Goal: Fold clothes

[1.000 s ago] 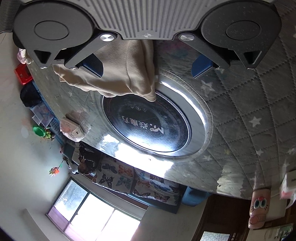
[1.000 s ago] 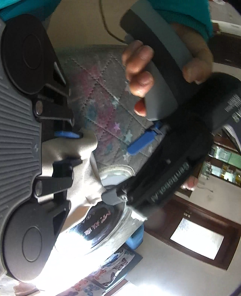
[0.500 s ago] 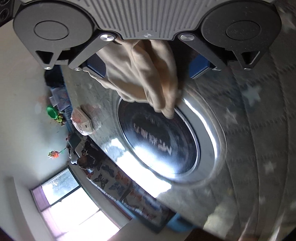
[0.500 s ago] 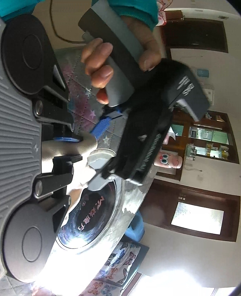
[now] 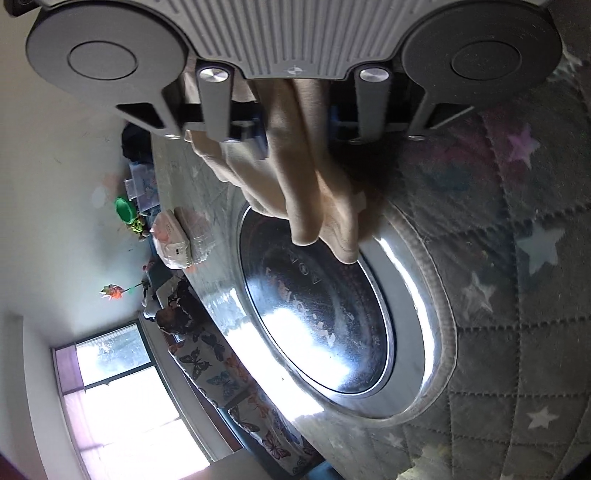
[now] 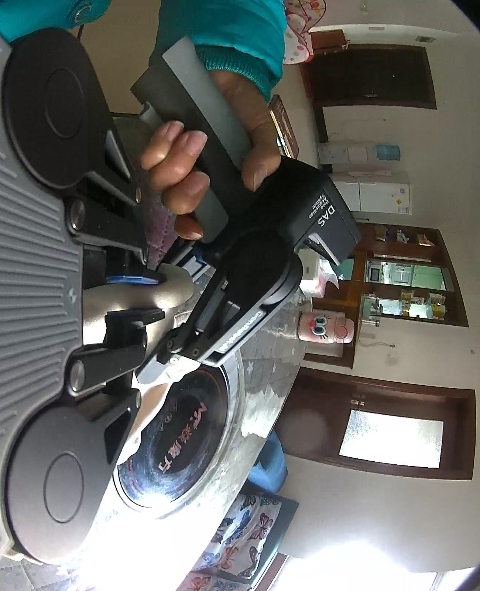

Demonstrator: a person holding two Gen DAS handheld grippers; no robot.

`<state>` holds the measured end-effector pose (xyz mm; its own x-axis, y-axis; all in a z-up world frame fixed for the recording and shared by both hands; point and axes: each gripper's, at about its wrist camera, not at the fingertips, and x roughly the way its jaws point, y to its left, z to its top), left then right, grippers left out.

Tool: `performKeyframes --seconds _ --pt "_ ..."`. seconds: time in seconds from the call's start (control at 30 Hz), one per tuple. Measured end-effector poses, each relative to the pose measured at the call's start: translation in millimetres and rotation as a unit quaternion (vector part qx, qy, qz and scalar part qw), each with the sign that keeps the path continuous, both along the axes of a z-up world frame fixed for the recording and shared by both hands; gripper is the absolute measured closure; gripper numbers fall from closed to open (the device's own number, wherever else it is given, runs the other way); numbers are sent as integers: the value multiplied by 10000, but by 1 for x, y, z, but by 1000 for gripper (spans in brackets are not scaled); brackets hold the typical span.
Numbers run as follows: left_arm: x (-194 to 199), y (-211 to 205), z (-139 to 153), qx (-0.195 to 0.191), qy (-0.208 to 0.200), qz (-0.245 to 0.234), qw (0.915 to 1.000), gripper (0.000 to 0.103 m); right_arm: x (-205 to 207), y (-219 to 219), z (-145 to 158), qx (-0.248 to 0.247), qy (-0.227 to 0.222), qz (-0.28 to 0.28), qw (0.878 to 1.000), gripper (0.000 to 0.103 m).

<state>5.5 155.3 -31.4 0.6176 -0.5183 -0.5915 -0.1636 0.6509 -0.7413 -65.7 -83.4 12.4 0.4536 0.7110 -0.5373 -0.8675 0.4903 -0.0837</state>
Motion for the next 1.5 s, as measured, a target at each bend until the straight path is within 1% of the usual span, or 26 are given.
performKeyframes --seconds 0.13,0.23,0.33,0.43,0.53,0.63,0.7,0.77,0.83,0.9,0.93,1.07,1.2,1.3,1.33,1.37,1.43,1.5 --pt "-1 0 -2 79 -8 -9 10000 82 2 -8 1 81 122 -73 9999 85" --pt "-1 -1 -3 138 -13 -15 9999 82 2 -22 4 201 206 -271 9992 84" --pt "-2 -2 -3 218 -28 -27 9998 82 6 -36 5 244 236 -552 9979 84" --pt "-2 -5 -1 338 -60 -49 9994 82 15 -59 4 268 305 -1093 9932 83" --pt "-2 -8 0 458 -91 -72 9989 82 26 -89 -3 220 332 -1780 9832 79" --pt "-1 -10 2 577 -123 -94 9982 82 37 -116 -10 162 343 -2388 9703 78" --pt "-1 -12 3 657 -144 -108 9977 82 44 -133 -17 199 443 -2678 9622 77" --pt "-1 -14 4 737 -165 -123 9971 82 55 -146 -25 238 548 -2927 9543 70" --pt "-1 -16 5 816 -186 -138 9964 82 66 -158 -33 308 687 -3108 9475 68" --pt "-1 -18 6 896 -207 -153 9956 82 71 -167 -37 425 826 -3229 9419 64" --pt "-1 -19 7 935 -218 -160 9952 82 74 -170 -40 491 906 -3272 9393 61" --pt "-1 -23 9 1100 -267 -192 9934 82 83 -178 -47 758 1222 -3376 9302 60" --pt "0 -26 11 1270 -317 -239 9911 82 86 -176 -50 903 1376 -3328 9285 61" --pt "0 -29 11 1394 -362 -279 9892 82 87 -173 -50 877 1379 -3284 9303 61" --pt "0 -30 12 1424 -372 -289 9887 82 88 -172 -50 868 1380 -3269 9309 63" --pt "0 -30 12 1437 -375 -294 9885 82 88 -171 -50 860 1381 -3255 9314 67" --pt "1 -30 12 1445 -376 -301 9883 82 88 -169 -49 852 1388 -3232 9322 69" --pt "1 -30 12 1468 -385 -316 9879 82 88 -169 -47 848 1389 -3226 9325 69"
